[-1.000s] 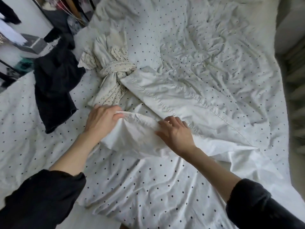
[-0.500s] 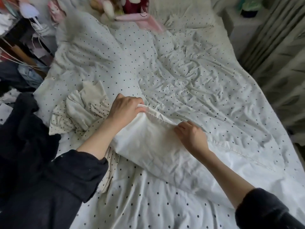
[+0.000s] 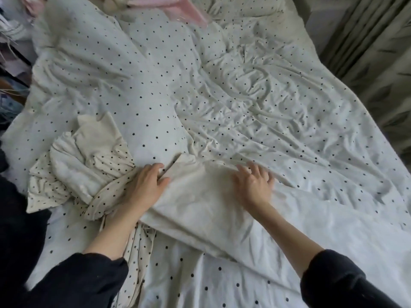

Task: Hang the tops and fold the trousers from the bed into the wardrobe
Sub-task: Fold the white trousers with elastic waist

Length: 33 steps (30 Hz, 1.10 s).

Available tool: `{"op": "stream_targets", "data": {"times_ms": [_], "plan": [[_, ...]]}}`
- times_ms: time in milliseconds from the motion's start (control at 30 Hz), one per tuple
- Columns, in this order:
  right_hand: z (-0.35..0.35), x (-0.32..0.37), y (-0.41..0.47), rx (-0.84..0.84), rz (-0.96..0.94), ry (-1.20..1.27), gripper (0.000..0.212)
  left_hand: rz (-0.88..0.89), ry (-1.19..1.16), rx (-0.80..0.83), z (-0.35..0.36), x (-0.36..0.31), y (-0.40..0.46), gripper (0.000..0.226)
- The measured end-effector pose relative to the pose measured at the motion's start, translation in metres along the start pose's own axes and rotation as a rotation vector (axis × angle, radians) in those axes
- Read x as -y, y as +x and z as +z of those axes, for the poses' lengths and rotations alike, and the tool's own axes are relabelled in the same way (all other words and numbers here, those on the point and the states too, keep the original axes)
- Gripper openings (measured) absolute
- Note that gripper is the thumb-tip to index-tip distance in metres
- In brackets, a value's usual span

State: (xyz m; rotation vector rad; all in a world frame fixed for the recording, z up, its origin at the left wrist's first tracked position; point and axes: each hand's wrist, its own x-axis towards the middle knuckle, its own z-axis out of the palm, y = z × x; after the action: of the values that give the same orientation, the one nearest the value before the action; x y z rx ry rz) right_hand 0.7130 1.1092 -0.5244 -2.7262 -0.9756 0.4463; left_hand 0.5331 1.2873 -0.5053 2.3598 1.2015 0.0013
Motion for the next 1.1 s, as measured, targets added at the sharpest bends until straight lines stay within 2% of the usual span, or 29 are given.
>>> {"op": "stream_targets", "data": {"times_ms": [100,233,333,400,500,600,667,767,933,1033,1100], "plan": [[0.013,0.026,-0.036,-0.104,-0.213,-0.047,0.051,0.015,-0.010,-0.045,0.002,0.012,-0.024,0.026],[0.043,0.040,-0.083,0.077,-0.351,-0.144,0.059,-0.191,-0.151,0.009,0.002,0.017,-0.042,0.031],[0.044,0.041,-0.090,0.067,-0.393,-0.126,0.061,-0.266,-0.213,-0.025,-0.006,0.022,-0.048,0.015],[0.039,0.042,-0.092,0.054,-0.438,-0.085,0.061,-0.266,-0.237,-0.047,-0.011,0.026,-0.055,0.015],[0.042,0.034,-0.098,0.086,-0.384,-0.129,0.060,-0.307,-0.247,-0.044,-0.013,0.032,-0.068,0.014],[0.049,0.029,-0.098,0.084,-0.341,-0.209,0.061,-0.362,-0.258,0.071,-0.012,0.036,-0.074,0.020],[0.049,0.034,-0.098,0.055,-0.309,-0.203,0.061,-0.456,-0.437,0.173,-0.019,0.035,-0.074,0.021],[0.046,0.044,-0.111,0.065,-0.270,-0.154,0.060,-0.563,-0.705,0.258,-0.025,0.034,-0.080,0.009],[0.045,0.036,-0.129,0.125,-0.285,-0.129,0.056,-0.380,-0.562,0.056,-0.034,0.007,-0.097,0.013],[0.029,0.020,-0.136,0.136,-0.271,-0.029,0.060,-0.143,-0.436,-0.134,-0.050,-0.036,-0.114,0.012],[0.012,0.001,-0.145,0.044,-0.202,0.228,0.063,0.074,-0.426,-0.179,-0.054,-0.074,-0.129,0.007]]}}
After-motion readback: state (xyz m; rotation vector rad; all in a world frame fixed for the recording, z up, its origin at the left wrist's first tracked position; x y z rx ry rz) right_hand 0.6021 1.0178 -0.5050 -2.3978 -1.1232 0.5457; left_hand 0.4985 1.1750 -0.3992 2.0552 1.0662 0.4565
